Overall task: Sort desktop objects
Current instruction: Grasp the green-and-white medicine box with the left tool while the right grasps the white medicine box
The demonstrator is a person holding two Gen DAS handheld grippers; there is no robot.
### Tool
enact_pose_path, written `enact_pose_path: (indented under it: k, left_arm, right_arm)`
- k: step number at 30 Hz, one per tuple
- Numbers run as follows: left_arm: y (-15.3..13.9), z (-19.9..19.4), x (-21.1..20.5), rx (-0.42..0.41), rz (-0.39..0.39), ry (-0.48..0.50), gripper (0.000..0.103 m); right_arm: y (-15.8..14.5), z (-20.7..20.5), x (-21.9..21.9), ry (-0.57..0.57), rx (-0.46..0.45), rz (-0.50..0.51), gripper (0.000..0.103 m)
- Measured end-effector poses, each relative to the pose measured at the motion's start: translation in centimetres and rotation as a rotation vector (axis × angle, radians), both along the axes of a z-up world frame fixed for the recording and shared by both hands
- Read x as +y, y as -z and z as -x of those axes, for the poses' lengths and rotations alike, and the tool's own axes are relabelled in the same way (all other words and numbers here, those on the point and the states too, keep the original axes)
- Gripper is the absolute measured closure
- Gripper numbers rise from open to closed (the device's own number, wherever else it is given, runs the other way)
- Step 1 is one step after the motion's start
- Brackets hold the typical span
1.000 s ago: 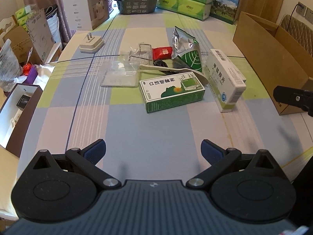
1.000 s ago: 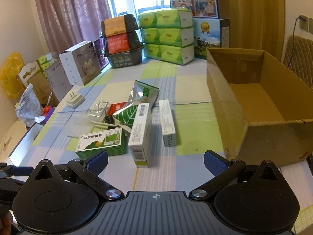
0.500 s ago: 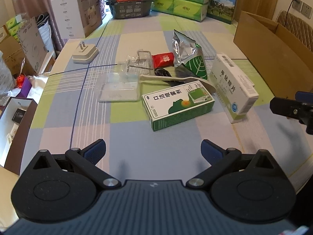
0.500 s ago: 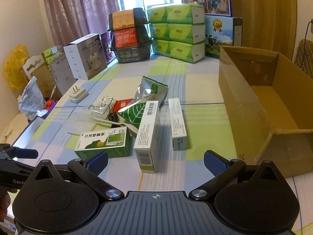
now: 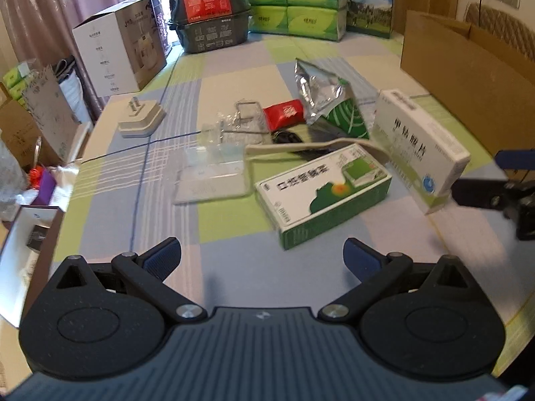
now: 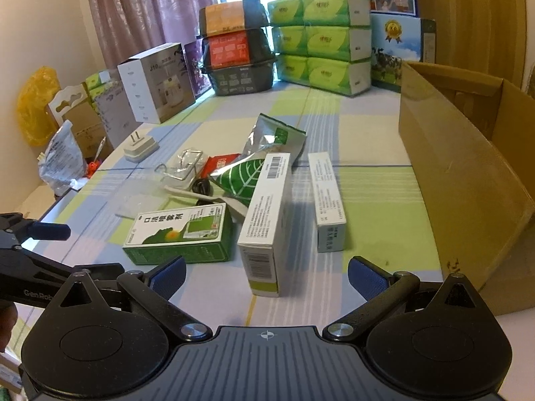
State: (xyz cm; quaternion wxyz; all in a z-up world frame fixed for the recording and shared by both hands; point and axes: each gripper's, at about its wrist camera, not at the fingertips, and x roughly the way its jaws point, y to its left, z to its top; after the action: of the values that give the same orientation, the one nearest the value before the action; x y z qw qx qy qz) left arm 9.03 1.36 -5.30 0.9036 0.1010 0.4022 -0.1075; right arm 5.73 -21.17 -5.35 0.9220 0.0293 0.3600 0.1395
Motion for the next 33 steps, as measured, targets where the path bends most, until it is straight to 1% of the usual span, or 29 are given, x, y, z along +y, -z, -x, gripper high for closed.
enact_pose_path:
  k: [2, 5, 7, 8, 10, 14, 20, 23, 29, 33]
  left_arm:
    - [0.2, -0.4, -0.1, 0.009, 0.018, 0.003, 0.001]
    - [0.5, -0.8, -0.1, 0.010, 0.021, 0.016, 0.001]
    - [0.8, -1.2, 0.1, 0.019, 0.021, 0.000, 0.001]
    - [0.9, -1.3, 0.2, 0.022, 0.024, -0.004, 0.001]
    - [1.1, -1.7, 0.3, 0.026, 0.027, -0.009, 0.001]
    - [1.2, -2.2, 0.1, 0.023, 0.021, 0.011, 0.001]
    - [1.6, -3.1, -0.8, 0.015, -0.021, 0.067, 0.002]
    - [2.0, -3.7, -1.1, 0.019, -0.043, 0.093, 0.002]
    - [2.4, -4.4, -2.2, 0.012, -0.063, 0.179, 0.002]
    - [2.7, -5.0, -2.7, 0.000, -0.066, 0.236, 0.004]
  right_arm:
    - [0.2, -0.3, 0.1, 0.000, -0.001, 0.010, 0.002]
    - [0.6, -0.6, 0.0, 0.002, 0.005, 0.014, 0.002]
    - [0.9, -0.8, -0.1, 0.007, 0.012, 0.017, 0.003]
    - [1.0, -1.0, -0.1, 0.009, 0.017, 0.015, 0.004]
    - [1.2, -1.2, -0.2, 0.007, 0.029, 0.009, 0.011]
    - [1.5, -1.6, -0.4, 0.006, 0.047, -0.003, 0.015]
    - [1.9, -2.2, -0.6, 0.012, 0.064, -0.007, 0.020]
    - [2.1, -2.6, -1.0, 0.023, 0.085, -0.021, 0.025]
    - [2.3, -2.7, -1.2, 0.027, 0.093, -0.015, 0.035]
    - [2.4, -2.8, -1.4, 0.037, 0.095, -0.018, 0.048]
